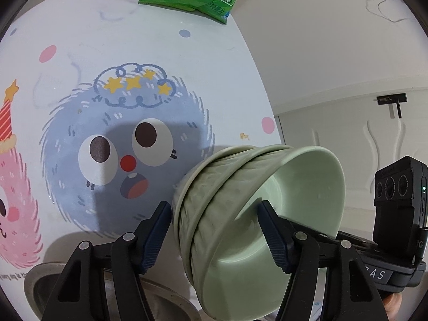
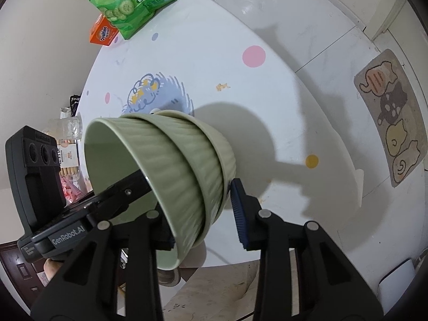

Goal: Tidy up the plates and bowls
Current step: 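Carry the green bowl stack with both grippers toward the steel bowls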

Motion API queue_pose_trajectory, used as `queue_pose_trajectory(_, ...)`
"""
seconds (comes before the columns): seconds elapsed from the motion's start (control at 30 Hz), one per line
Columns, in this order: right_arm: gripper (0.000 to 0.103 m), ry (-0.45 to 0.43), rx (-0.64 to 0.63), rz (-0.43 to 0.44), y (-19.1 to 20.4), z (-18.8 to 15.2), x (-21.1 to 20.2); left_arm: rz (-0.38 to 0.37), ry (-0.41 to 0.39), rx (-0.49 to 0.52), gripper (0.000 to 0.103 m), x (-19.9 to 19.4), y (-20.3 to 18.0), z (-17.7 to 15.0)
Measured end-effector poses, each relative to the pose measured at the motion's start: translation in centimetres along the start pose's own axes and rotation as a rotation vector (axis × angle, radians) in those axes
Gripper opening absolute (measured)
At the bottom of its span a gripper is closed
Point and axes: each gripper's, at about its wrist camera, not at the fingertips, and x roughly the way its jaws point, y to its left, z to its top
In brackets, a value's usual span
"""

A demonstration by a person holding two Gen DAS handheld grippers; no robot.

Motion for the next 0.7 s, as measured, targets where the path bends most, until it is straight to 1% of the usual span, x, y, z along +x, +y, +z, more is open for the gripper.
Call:
queue_pose_trajectory(0.07,0.036,-0.007,-0.002,-0.003,0.1,-0.1,0.0,0.006,-0.008,0.008,0.066,-0.1,-0.1,-0.1)
queue_pose_trajectory(0.23,0.034,-0.005,-0.004,-0.004,0.2,-0.1,-0.1,-0.002,-0.006,0.003,0.058,-0.7,0.5,-0.1)
queue_pose_trajectory(0.4,0.033,0.002,0.0,-0.012,0.3,0.1,-0.1,-0.001,0.007,0.006,0.056,-0.9,0.7,0.0)
queue_pose_trajectory(0.53,0.033,0.003,0.005,-0.019,0.3,0.1,-0.1,0.001,-0.013,0.026,0.057,-1.1,0.7,-0.3)
queue_pose_trajectory(0.6,0.033,0.001,0.009,-0.017,0.3,0.1,-0.1,0.028,-0.038,0.055,0.058,-1.3,0.3,-0.6)
queue_pose_trajectory(0.7,0.033,-0.016,-0.039,-0.062,1.0,-0.1,-0.2,0.117,-0.078,0.15,0.06,-1.7,-1.2,-1.3)
